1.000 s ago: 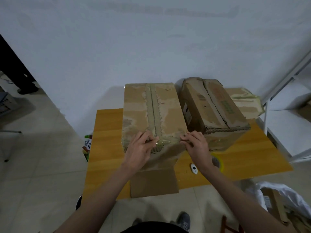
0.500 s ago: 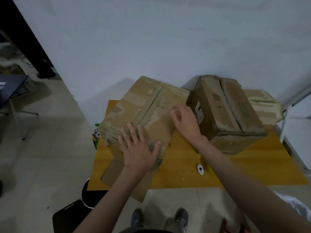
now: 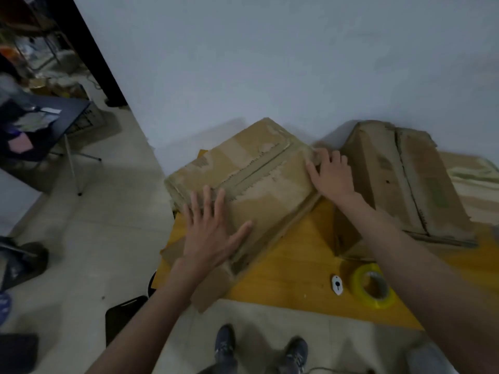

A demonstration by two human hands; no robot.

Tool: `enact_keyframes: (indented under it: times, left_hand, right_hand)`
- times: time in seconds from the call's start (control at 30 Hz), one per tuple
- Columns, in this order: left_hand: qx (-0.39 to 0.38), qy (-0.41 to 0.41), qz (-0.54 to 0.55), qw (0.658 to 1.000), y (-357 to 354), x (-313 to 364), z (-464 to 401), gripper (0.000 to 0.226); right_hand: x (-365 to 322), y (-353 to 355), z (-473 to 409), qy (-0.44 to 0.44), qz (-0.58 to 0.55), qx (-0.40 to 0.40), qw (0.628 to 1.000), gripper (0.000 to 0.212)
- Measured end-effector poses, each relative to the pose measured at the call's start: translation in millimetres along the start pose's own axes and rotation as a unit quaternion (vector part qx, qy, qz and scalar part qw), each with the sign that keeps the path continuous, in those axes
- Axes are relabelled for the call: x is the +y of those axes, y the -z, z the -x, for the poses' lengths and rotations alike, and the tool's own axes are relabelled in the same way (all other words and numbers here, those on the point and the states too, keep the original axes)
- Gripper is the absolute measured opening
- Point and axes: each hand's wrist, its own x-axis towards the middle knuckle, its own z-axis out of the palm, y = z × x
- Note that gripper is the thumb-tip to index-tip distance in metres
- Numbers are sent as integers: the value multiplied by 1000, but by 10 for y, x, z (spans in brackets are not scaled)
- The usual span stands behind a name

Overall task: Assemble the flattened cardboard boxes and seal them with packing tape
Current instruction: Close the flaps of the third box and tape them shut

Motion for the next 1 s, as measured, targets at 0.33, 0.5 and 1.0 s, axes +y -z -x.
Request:
enact_keyframes:
  times: [0.33,0.5,1.0]
  left_hand:
    - [-27,-121,-81,989,292,-501,-994,95]
    - [-31,-144,-87,985,357,-474,-1081,87]
    - [-1,-281,-37,959,426,1099,-589,62]
  right_hand:
    - [-86,25,1074,-17,21,-7,1000,67]
    - [-134,8,1227,-38,1,-14,999,66]
    - [376,601,1598,-58,11,55,997,51]
